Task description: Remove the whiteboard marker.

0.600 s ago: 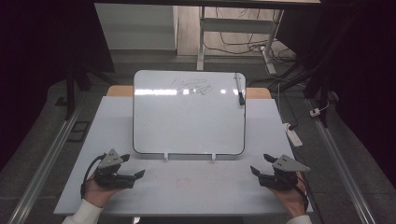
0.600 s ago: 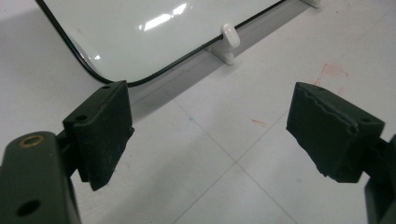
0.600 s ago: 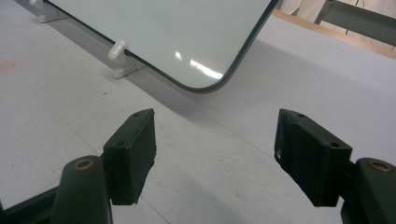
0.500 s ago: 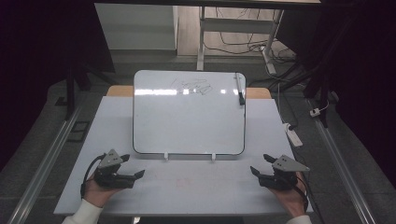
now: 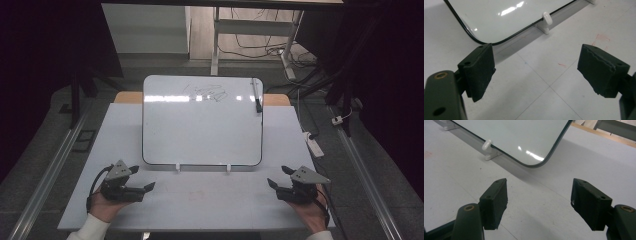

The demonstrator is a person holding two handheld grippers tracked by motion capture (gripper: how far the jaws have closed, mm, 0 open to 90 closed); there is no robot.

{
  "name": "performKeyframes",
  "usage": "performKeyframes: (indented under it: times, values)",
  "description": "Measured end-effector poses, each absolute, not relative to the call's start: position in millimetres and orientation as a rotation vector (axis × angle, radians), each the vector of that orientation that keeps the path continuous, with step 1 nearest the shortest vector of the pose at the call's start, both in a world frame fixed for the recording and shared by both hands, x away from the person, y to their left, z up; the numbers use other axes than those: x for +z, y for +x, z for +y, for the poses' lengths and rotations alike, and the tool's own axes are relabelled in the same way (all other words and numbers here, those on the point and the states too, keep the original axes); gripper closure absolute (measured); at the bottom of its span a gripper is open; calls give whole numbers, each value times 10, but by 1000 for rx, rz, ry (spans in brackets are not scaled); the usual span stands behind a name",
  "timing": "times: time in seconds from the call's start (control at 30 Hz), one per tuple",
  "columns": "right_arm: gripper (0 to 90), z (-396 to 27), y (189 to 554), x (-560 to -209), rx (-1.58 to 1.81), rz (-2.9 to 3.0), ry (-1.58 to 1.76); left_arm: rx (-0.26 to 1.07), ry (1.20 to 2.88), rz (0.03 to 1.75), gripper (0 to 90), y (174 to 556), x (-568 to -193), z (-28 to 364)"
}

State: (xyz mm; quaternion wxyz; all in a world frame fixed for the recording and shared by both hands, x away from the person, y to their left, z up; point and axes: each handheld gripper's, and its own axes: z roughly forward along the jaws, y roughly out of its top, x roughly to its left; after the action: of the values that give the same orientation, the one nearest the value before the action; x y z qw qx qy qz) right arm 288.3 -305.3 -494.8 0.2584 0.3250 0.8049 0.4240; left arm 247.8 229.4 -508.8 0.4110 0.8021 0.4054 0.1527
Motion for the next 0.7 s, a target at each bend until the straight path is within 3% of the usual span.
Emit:
performKeyframes:
  times: [0.17,0.37,0.7]
  values:
    - [306,-3038,2894,-4889,1171,2176,898,383,2020,1025,153,2490,-5091,2295]
    - [318,-2948,3041,-4530,1222,2104,899,376,2024,1028,153,2510,-5103,2295]
    - [332,-2600,3638,-3805,1207,2023,933,374,2022,1022,154,2503,-5098,2292]
